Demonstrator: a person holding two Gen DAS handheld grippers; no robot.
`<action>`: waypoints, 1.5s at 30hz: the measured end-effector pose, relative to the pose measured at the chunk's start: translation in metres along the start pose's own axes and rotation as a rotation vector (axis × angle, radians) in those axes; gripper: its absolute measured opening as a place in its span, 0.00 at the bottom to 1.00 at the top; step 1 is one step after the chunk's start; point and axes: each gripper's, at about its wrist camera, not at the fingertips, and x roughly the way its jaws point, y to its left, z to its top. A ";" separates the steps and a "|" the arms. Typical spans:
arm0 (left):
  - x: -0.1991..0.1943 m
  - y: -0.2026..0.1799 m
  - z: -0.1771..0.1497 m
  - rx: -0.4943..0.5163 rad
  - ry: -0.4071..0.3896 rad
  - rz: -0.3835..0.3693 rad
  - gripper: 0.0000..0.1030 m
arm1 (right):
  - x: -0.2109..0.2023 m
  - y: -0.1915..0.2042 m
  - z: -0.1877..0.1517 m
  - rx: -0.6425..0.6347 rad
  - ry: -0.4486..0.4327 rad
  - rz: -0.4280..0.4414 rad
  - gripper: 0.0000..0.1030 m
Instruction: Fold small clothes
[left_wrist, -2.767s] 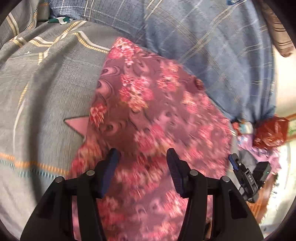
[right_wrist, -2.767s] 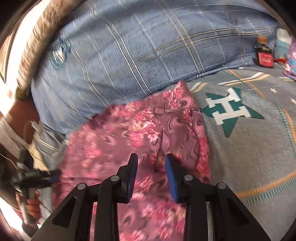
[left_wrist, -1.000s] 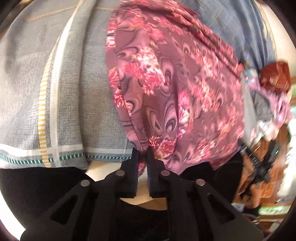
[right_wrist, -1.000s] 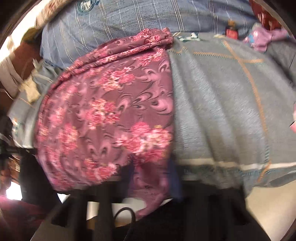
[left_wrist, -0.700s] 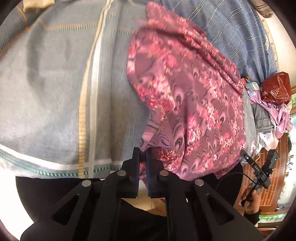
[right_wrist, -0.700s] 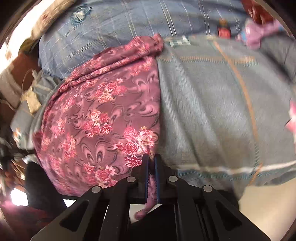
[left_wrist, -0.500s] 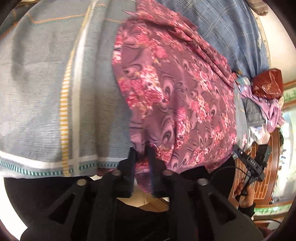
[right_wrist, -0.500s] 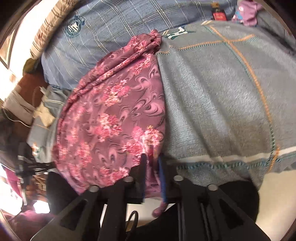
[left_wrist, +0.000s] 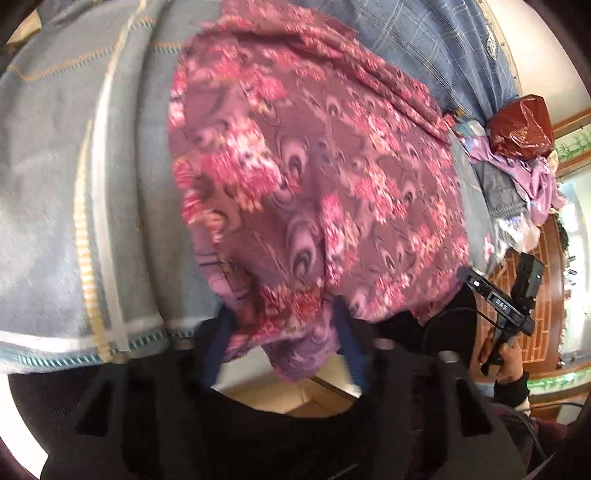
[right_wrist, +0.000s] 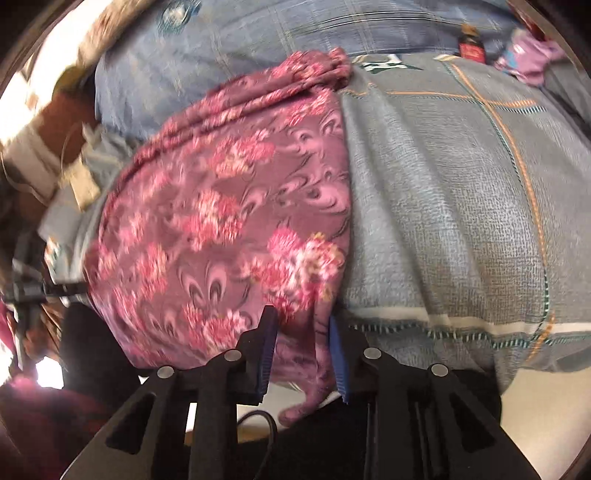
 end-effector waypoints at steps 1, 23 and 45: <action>0.002 0.002 -0.001 0.002 0.010 0.003 0.36 | 0.000 0.001 -0.001 -0.012 0.022 0.004 0.30; -0.035 0.017 0.003 -0.111 -0.077 -0.296 0.06 | -0.012 -0.043 -0.005 0.388 0.006 0.480 0.06; -0.049 0.012 0.026 0.005 -0.084 -0.044 0.52 | -0.026 -0.062 0.041 0.388 -0.050 0.365 0.41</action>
